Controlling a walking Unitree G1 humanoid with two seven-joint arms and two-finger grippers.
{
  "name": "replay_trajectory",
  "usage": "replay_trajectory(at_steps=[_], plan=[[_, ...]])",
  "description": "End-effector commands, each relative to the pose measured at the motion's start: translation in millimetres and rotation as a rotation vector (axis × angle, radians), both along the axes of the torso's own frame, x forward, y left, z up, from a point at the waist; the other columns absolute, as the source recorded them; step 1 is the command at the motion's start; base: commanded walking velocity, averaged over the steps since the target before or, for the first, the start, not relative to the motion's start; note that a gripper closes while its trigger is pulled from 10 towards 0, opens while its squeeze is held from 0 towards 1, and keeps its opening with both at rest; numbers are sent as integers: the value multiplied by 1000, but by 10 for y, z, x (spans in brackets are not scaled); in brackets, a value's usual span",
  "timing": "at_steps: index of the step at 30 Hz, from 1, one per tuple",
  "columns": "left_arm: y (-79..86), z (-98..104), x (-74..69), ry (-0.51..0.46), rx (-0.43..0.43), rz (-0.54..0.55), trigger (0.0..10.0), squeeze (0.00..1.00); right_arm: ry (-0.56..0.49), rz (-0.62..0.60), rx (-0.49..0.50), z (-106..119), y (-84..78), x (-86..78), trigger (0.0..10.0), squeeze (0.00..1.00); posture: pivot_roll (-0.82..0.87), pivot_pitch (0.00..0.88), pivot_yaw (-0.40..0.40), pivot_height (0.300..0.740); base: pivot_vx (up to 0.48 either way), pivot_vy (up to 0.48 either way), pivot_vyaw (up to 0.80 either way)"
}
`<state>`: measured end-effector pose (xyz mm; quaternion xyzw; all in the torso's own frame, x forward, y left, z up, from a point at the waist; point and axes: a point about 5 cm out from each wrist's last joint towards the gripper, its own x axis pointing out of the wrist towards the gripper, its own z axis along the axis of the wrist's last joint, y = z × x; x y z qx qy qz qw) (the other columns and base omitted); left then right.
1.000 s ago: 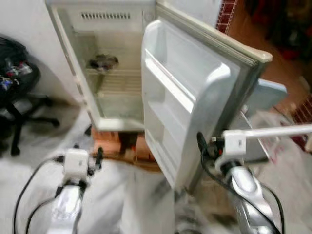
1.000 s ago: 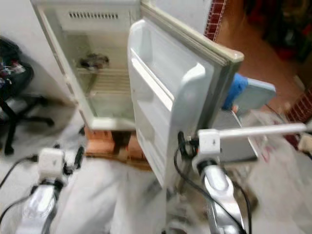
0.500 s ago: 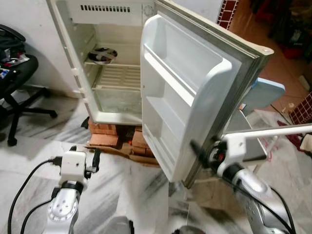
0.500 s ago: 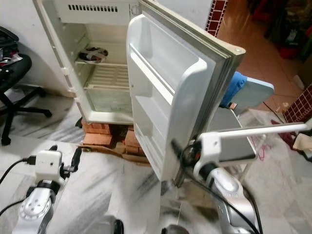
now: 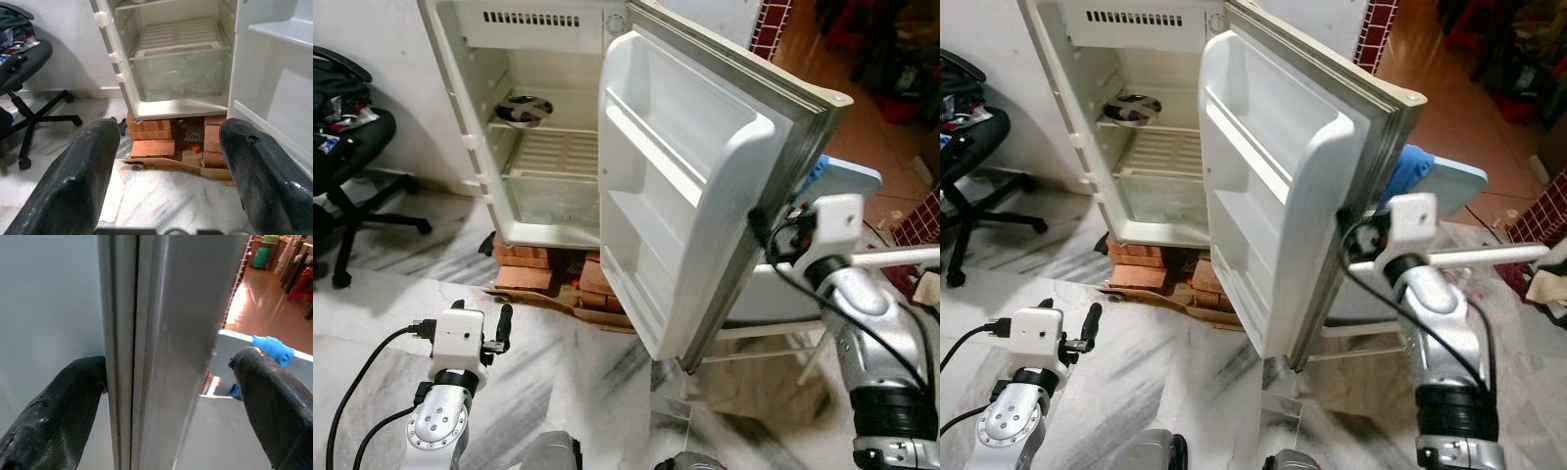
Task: Restocking fridge
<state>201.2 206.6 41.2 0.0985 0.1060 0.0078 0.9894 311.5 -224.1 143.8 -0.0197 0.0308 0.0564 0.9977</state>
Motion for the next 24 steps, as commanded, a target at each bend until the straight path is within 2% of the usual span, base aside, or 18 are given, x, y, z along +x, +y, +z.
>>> replay_trajectory(at_steps=[1, 2, 3, 4, 5, 6, 7, 8, 10, 12, 13, 15, 16, 18, 21, 24], plan=[[16, 33, 11, -4, 14, -7, 10000, 0, -68, -43, 31, 200, -54, 89, 10000, 0, 147, 60, -14, 740, 0, 0, 0], [17, 37, 12, -4, 16, -8, 10000, 0, -60, 50, 173, 263, 74, 107, 10000, 0, 148, 60, -9, 740, 0, 0, 0], [17, 37, 12, -4, 16, -8, 10000, 0, -60, 50, 173, 263, 74, 107, 10000, 0, 148, 60, -9, 740, 0, 0, 0], [16, 40, 13, -4, 18, -10, 10000, 0, -43, 214, 373, 352, 265, 90, 10000, 0, 148, 60, -8, 740, 0, 0, 0], [15, 42, 14, -5, 20, -13, 10000, 0, -54, 492, 558, 528, 496, -44, 10000, 0, 148, 61, -6, 740, 0, 0, 0], [14, 44, 16, -5, 21, -16, 10000, 0, -56, 767, 653, 678, 671, -249, 10000, 0, 149, 61, -7, 740, 0, 0, 0], [14, 45, 19, -5, 22, -18, 10000, 0, -27, 962, 657, 692, 767, -462, 10000, 0, 148, 60, -9, 740, 0, 0, 0], [14, 45, 19, -5, 22, -18, 10000, 0, -27, 962, 657, 692, 767, -462, 10000, 0, 148, 60, -9, 740, 0, 0, 0], [12, 45, 23, -4, 21, -18, 10000, 0, 87, 755, 587, 313, 648, -319, 10000, 0, 146, 60, -10, 740, 0, 0, 0], [7, 47, 26, -5, 20, -20, 10000, 0, 156, 689, 587, 118, 586, -302, 10000, 0, 150, 61, -10, 740, 0, 0, 0], [1, 47, 27, -5, 20, -22, 10000, 0, 198, 629, 544, -41, 538, -300, 10000, 0, 150, 62, -10, 740, 0, 0, 0], [-4, 46, 26, -5, 20, -23, 10000, 0, 254, 557, 478, -216, 483, -322, 10000, 0, 150, 63, -9, 740, 0, 0, 0], [-4, 47, 24, -4, 19, -24, 10000, 0, 313, 475, 402, -418, 415, -360, 10000, 0, 152, 64, -8, 740, 0, 0, 0], [-3, 46, 23, -4, 17, -23, 10000, 0, 346, 424, 363, -539, 372, -392, 10000, 0, 152, 64, -8, 740, 0, 0, 0], [-3, 47, 22, -3, 17, -23, 10000, 0, 365, 414, 365, -589, 362, -417, 10000, 0, 152, 63, -7, 740, 0, 0, 0], [0, 39, 30, 3, 12, -23, 10000, 0, 396, 282, 297, -766, 301, -399, 10000, 0, 151, 63, -6, 740, 0, 0, 0]])
